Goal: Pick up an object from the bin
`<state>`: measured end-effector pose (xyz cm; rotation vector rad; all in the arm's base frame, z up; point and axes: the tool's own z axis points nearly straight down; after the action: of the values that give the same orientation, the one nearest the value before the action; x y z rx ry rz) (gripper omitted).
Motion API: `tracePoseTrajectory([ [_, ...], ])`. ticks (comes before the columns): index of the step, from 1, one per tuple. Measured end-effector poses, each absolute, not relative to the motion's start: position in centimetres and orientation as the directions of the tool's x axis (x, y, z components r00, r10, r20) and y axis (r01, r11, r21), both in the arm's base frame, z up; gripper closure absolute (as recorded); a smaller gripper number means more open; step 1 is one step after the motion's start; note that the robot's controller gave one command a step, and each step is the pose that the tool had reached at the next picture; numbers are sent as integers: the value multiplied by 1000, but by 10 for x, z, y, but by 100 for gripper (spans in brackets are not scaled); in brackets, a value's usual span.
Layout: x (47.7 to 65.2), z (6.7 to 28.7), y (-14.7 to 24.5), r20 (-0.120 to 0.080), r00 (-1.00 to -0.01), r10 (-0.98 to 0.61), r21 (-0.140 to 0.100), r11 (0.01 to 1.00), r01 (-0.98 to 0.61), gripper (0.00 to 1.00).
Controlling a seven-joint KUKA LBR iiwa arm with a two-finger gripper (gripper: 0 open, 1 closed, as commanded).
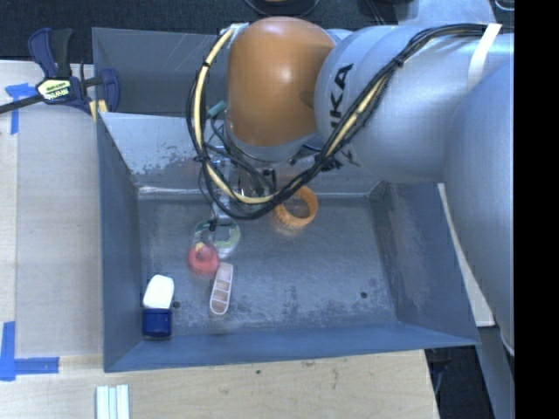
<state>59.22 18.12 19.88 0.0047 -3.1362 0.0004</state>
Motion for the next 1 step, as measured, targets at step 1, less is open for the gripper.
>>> tracePoseTrajectory([
  [1,594,204,180,-3,-1000,0,1,1000,0,0],
])
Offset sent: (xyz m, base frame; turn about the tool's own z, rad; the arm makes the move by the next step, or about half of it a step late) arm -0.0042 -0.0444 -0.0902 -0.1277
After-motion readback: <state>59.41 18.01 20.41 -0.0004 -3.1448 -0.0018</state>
